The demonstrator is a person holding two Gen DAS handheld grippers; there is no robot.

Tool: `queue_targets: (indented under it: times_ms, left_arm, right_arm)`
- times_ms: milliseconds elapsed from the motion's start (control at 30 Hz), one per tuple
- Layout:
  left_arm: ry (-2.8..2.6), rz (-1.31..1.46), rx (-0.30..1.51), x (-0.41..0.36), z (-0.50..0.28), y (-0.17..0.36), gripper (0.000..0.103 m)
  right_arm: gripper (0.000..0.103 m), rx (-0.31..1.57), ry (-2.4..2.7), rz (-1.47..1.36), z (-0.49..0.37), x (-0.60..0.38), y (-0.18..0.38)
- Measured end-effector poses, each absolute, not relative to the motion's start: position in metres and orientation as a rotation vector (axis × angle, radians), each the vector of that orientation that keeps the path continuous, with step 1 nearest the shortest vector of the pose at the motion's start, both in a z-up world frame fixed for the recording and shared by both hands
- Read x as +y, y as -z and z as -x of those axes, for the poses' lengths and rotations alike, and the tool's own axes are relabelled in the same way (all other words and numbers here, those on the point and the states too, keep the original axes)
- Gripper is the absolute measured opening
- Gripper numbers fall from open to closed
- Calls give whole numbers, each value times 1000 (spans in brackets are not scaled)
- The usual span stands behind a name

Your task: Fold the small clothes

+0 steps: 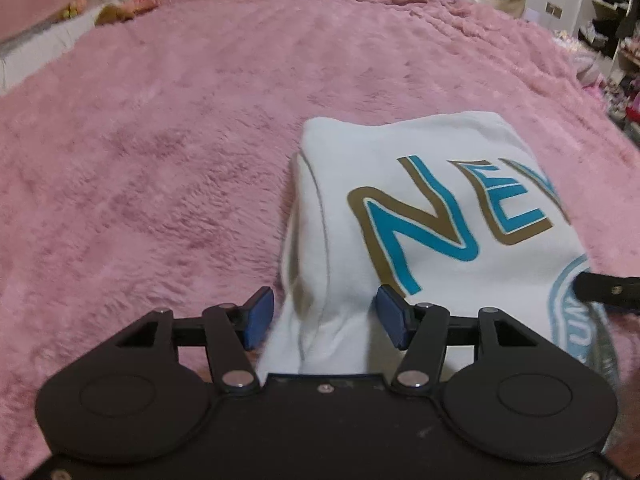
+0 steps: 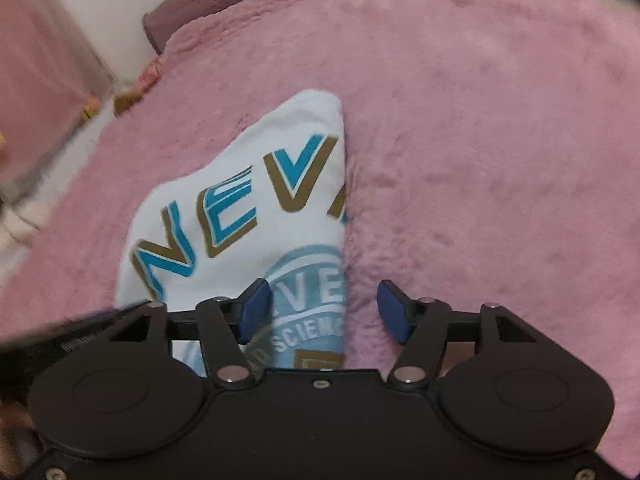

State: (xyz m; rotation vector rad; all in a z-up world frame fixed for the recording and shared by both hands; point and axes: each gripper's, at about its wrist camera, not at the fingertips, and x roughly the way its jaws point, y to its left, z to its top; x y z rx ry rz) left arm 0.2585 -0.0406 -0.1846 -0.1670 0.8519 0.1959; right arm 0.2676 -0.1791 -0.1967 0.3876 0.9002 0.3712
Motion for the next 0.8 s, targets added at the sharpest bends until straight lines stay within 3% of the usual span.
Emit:
queue_targets:
  times_ms: [133,300,800]
  left_arm:
    - [-174,184,853,-46,-260,186,51]
    - [-163,176,844,-51,-257,179,18]
    - [-6,162,792,-110,-247,137,15]
  right_arm:
    - [52,890,-432,-379,-276,-157,215]
    - [24,835,-421,-367,-267,-153,205]
    - [23,760,-314,-239,-232,-189,142]
